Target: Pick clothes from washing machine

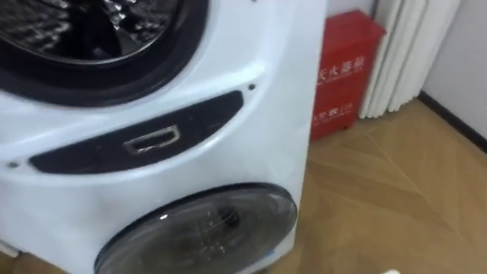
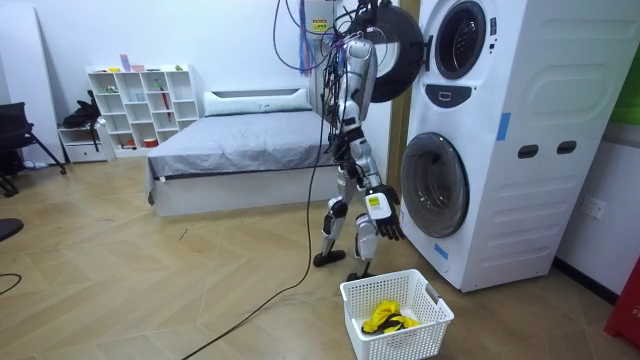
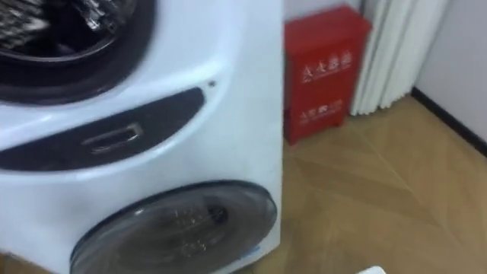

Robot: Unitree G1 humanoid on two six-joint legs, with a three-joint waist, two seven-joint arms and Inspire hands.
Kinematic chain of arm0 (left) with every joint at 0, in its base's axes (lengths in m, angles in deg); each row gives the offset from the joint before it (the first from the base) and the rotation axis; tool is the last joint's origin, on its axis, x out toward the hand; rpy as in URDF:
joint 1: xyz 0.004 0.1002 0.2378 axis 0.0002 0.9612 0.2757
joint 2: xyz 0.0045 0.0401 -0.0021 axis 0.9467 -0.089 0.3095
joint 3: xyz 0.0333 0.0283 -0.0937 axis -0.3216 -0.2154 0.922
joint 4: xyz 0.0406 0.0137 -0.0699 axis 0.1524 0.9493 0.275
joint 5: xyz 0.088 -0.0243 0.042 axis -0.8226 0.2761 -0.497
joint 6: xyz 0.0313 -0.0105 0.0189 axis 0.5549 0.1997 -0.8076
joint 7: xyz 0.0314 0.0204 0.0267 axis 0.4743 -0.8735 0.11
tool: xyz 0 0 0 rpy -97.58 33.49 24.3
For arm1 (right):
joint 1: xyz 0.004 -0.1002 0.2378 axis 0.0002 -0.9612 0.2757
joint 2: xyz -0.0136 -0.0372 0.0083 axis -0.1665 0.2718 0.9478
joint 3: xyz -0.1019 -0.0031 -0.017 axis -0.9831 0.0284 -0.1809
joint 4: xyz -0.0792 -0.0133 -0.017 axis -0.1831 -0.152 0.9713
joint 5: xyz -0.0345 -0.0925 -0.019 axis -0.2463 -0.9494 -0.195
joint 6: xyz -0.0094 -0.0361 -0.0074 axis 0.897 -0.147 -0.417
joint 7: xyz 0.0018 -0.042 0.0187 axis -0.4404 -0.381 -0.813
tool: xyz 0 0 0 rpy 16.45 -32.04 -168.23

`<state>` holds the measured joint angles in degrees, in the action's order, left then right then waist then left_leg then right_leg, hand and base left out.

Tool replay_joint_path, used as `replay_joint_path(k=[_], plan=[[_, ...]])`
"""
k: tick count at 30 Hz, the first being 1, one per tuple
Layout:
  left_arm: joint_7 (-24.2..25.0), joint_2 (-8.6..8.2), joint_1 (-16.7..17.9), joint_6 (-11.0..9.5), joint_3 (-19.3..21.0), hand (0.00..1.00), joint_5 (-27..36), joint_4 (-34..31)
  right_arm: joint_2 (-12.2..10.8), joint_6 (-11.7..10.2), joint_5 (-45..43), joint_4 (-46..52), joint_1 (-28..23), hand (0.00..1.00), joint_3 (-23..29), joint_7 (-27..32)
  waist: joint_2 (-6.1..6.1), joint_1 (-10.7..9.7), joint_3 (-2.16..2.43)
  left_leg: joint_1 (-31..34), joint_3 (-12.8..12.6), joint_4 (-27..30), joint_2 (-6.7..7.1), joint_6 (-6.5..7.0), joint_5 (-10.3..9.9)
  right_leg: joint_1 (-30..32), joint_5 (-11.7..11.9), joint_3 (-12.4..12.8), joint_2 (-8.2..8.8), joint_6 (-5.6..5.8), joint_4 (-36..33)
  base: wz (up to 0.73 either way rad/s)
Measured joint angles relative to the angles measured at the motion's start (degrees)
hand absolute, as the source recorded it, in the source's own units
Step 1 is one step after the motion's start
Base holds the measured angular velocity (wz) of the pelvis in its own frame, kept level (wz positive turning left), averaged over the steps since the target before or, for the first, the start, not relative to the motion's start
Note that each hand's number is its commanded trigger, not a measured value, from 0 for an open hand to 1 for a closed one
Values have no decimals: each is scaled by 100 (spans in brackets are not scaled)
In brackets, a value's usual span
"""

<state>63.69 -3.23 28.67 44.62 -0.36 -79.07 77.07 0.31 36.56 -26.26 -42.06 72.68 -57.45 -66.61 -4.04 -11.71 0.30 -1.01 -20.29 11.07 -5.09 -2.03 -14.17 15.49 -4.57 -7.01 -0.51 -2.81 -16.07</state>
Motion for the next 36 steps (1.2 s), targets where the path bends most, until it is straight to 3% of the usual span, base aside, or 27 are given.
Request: replay_joint_path(k=[2,5,8,13,14,23,28,34,36], plan=[[-50,-38,57,3,180,0,-87,1,-115,68,49,-141,-96,0,-32,-79,110,254,-14,-182,112,-65,-3,1,24,-264,3,-180,47,1,75,38],[-106,-69,83,2,357,0,-75,1,-236,99,33,-382,-115,0,-58,-194,225,321,-23,-277,315,-139,-8,2,23,-483,4,-296,44,14,191,38],[-165,-185,112,1,620,0,-58,50,-307,130,-185,-628,-129,0,-142,-289,243,471,-17,-422,485,-247,-11,5,25,-742,30,-452,20,17,336,27],[-259,-201,101,4,736,0,-67,71,-348,211,-495,-759,-122,0,-515,-314,281,698,-30,-504,578,-277,-22,8,27,-844,-2,-580,27,35,365,10],[-260,-204,118,4,792,0,-66,71,-361,230,-593,-768,-136,0,-568,-355,344,743,-79,-568,568,-277,-27,7,28,-911,-14,-580,25,41,371,0],[-276,-206,200,-5,1092,0,-68,62,-407,244,-631,-854,-154,0,-803,-459,446,967,-60,-675,566,-268,-20,6,28,-1164,-71,-603,22,124,559,6],[-284,-220,218,-1,1085,0,-81,55,-421,250,-577,-1053,-184,0,-806,-493,437,1007,-76,-860,571,-268,-31,6,28,-1407,-106,-632,6,143,653,3],[-408,-259,264,1,1208,0,-66,16,-470,275,-547,-1061,-204,0,-789,-500,484,1024,-64,-925,620,-191,-70,1,25,-1482,-182,-615,-34,108,628,-2],[-405,-254,338,-1,1350,0,-86,-70,-494,311,-553,-1058,-216,0,-792,-564,527,1063,-62,-903,619,-30,-131,-73,-21,-1490,-233,-608,-70,62,581,-10]])
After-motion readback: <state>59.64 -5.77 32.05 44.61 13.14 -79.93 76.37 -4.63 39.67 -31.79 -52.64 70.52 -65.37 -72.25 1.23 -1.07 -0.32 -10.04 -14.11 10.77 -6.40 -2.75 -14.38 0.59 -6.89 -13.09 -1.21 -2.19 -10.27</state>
